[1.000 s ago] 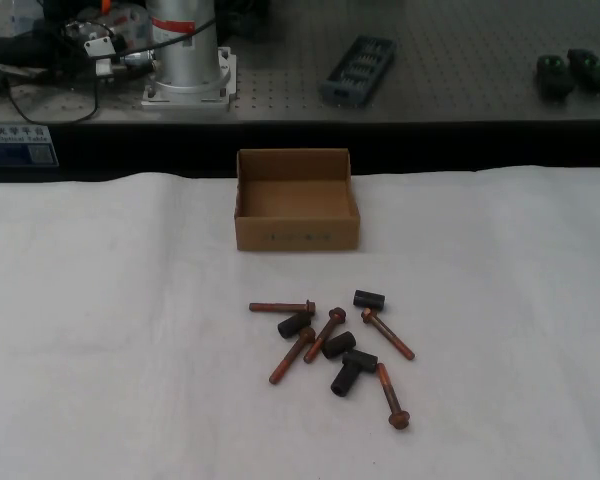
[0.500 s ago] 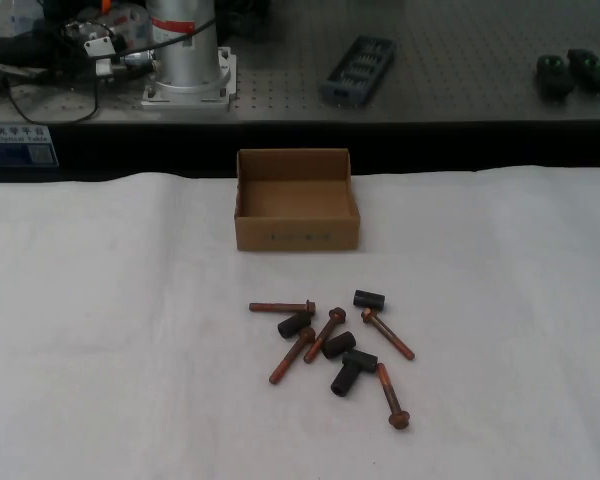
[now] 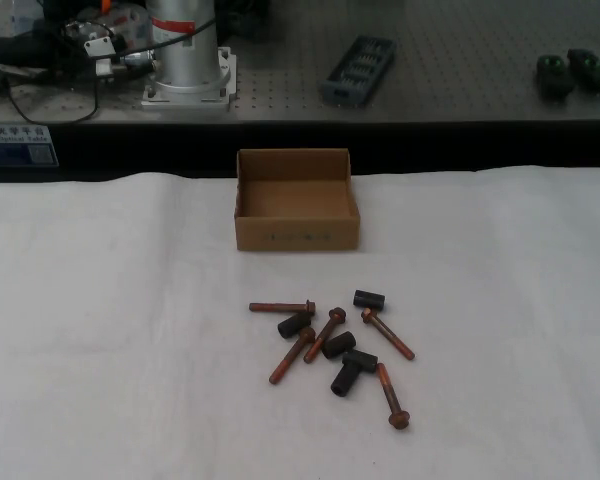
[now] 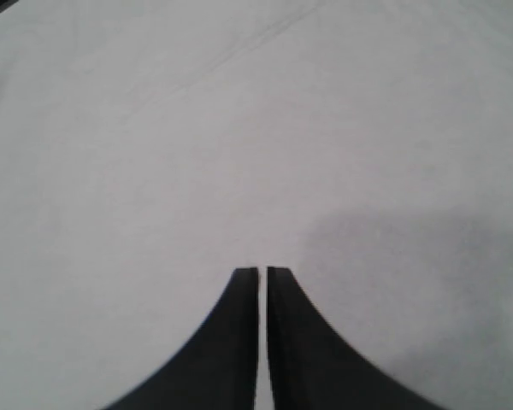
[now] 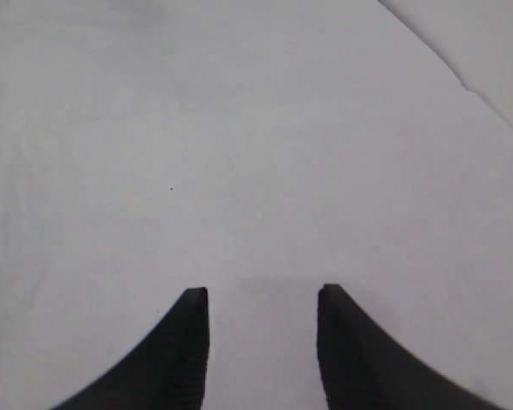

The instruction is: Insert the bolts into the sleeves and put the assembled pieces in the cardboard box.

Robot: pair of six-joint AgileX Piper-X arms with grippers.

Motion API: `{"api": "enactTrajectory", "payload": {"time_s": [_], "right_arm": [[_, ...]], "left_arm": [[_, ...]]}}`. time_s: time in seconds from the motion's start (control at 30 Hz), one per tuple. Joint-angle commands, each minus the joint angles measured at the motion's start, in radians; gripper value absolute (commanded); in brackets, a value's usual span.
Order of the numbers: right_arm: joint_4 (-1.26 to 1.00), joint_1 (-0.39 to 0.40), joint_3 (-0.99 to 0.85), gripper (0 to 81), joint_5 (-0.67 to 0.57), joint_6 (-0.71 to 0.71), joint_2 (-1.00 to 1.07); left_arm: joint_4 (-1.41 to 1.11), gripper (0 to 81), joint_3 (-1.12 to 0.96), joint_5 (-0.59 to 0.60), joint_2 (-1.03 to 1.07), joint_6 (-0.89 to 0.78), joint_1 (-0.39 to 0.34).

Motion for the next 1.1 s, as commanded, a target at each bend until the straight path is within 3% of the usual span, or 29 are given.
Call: {"api": "enactTrajectory", "payload": {"time_s": [0.0, 0.1, 0.17, 0.3, 0.37, 0.4, 0.83, 0.97, 1.07], "right_arm": [[-0.027, -0.004, -0.007, 31.6, 0.002, -0.008, -0.002], [-0.033, -0.004, -0.007, 31.6, 0.002, -0.008, -0.002], [-0.039, -0.004, -0.007, 31.6, -0.003, -0.008, -0.002], [-0.06, -0.004, -0.007, 31.6, -0.02, -0.001, -0.002], [-0.088, -0.004, -0.007, 31.6, -0.048, 0.08, -0.002], [-0.105, -0.004, -0.007, 31.6, -0.061, 0.14, -0.002], [-0.143, -0.004, -0.007, 31.6, -0.08, 0.628, -0.002], [-0.139, -0.004, -0.007, 31.6, -0.182, 0.737, -0.002], [-0.127, -0.004, -0.007, 31.6, -0.343, 0.747, -0.002]], "left_arm": [[0.067, 3.2, 0.003, -0.01, -0.002, 0.004, 0.003], [0.012, 3.2, 0.003, -0.003, -0.002, 0.004, 0.003], [-0.038, 3.2, 0.003, 0.066, -0.002, -0.048, 0.003], [-0.069, 3.2, 0.003, 0.408, -0.002, -0.436, 0.003], [-0.073, 3.2, 0.003, 0.588, -0.002, -0.651, 0.003], [-0.097, 3.2, 0.003, 0.622, -0.002, -0.729, 0.003], [-0.222, 3.2, 0.003, 0.613, -0.002, -1.167, 0.003], [-0.218, 3.2, 0.003, 0.614, -0.002, -1.267, 0.003], [-0.215, 3.2, 0.003, 0.619, -0.002, -1.331, 0.003]]}}
